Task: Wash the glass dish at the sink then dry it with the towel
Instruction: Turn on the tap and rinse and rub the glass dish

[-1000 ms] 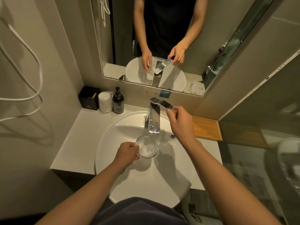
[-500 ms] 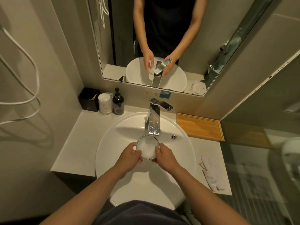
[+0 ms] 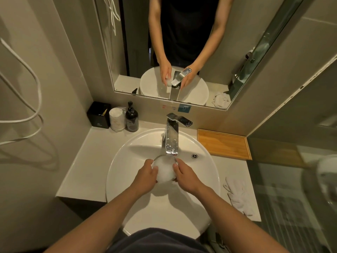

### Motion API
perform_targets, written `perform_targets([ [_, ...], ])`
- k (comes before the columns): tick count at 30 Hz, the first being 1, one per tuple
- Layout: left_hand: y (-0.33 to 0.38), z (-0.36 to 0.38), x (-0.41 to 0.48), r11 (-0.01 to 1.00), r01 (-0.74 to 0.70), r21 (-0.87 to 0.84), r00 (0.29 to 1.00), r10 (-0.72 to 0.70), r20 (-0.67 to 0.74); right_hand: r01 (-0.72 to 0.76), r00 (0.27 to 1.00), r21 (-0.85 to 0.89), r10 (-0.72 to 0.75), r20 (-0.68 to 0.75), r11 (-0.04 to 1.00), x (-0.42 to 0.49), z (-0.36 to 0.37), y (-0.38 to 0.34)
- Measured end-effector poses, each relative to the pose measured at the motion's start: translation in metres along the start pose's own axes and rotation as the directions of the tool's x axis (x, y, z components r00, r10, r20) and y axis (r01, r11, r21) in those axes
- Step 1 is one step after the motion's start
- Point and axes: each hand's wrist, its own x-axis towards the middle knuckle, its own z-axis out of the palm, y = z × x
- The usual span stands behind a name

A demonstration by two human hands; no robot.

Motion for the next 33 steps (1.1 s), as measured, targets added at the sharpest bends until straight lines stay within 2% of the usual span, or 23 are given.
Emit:
perform_targets([
  [4, 0.005, -0.009, 0.012, 0.974, -0.123, 0.190, 0.992, 0.120, 0.025, 0.099, 0.995, -0.015, -0.099, 0.018, 0.995, 0.000, -0.004, -0.006],
  [6, 0.006, -0.007, 0.012, 0.977, -0.123, 0.174, 0.992, 0.128, -0.016, 0.100, 0.995, 0.026, -0.100, -0.001, 0.995, -0.001, -0.002, -0.003],
  [8, 0.001, -0.002, 0.009, 0.990, -0.072, 0.118, 0.996, 0.076, -0.037, 0.060, 0.998, 0.066, -0.060, 0.004, 0.996, -0.002, 0.001, 0.001],
  [11, -0.002, -0.001, 0.009, 0.997, -0.024, 0.075, 1.000, 0.023, 0.019, 0.002, 1.000, 0.094, -0.003, 0.017, 0.996, -0.003, 0.001, 0.003],
  [14, 0.003, -0.004, 0.014, 0.979, -0.133, 0.155, 0.991, 0.128, 0.039, 0.030, 0.999, 0.046, -0.032, 0.043, 0.999, -0.001, -0.002, 0.000],
  [16, 0.005, -0.006, 0.016, 0.968, -0.163, 0.189, 0.987, 0.162, 0.020, 0.023, 0.999, 0.079, -0.026, 0.043, 0.997, 0.001, -0.002, 0.000],
  [19, 0.002, -0.002, 0.014, 0.990, -0.083, 0.113, 0.996, 0.086, -0.018, -0.011, 1.000, 0.094, 0.011, 0.008, 0.995, 0.000, 0.002, 0.003],
  [23, -0.002, 0.004, 0.005, 0.999, 0.003, -0.037, 1.000, -0.002, 0.024, -0.052, 0.999, 0.054, 0.051, 0.016, 0.997, 0.000, 0.004, 0.007],
  [25, 0.000, 0.000, 0.009, 1.000, -0.029, 0.008, 0.998, 0.028, 0.048, -0.012, 1.000, 0.010, 0.011, 0.025, 1.000, 0.002, 0.000, 0.004],
  [28, 0.003, -0.007, 0.017, 0.976, -0.149, 0.157, 0.988, 0.143, 0.053, 0.041, 0.999, -0.012, -0.040, 0.035, 0.999, 0.004, -0.005, 0.000],
  [33, -0.003, 0.000, 0.014, 0.992, -0.029, 0.122, 1.000, 0.030, 0.000, 0.041, 0.999, 0.041, -0.040, -0.023, 0.998, 0.001, 0.001, 0.003],
])
